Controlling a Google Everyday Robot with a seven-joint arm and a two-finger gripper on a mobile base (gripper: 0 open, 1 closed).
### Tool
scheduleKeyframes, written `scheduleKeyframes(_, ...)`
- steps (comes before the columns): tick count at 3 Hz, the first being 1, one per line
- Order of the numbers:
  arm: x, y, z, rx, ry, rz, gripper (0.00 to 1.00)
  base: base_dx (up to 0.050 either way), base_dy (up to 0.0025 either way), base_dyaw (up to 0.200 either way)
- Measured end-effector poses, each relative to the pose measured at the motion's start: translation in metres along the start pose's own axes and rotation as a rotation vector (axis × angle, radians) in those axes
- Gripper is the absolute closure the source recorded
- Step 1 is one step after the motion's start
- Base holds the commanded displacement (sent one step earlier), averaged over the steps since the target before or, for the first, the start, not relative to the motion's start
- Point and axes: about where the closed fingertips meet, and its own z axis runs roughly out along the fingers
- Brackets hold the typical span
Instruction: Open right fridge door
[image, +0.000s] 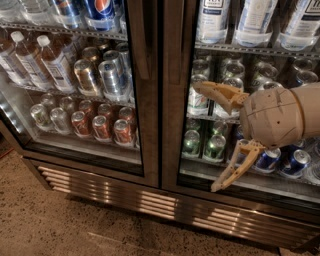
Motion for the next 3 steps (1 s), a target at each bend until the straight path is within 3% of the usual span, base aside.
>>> scheduleKeyframes(1, 0.0, 0.0, 0.0, 0.0, 0.0, 0.0, 0.0, 0.0, 0.0, 0.0)
scheduleKeyframes(2, -0.0023, 0.0005, 0.0005, -0.014, -0.056, -0.003, 0.0, 0.0, 0.0, 0.0)
scheduleKeyframes(3, -0.0044, 0.0021, -0.0012, -0.038, -0.224, -0.003, 0.0, 0.0, 0.0, 0.0)
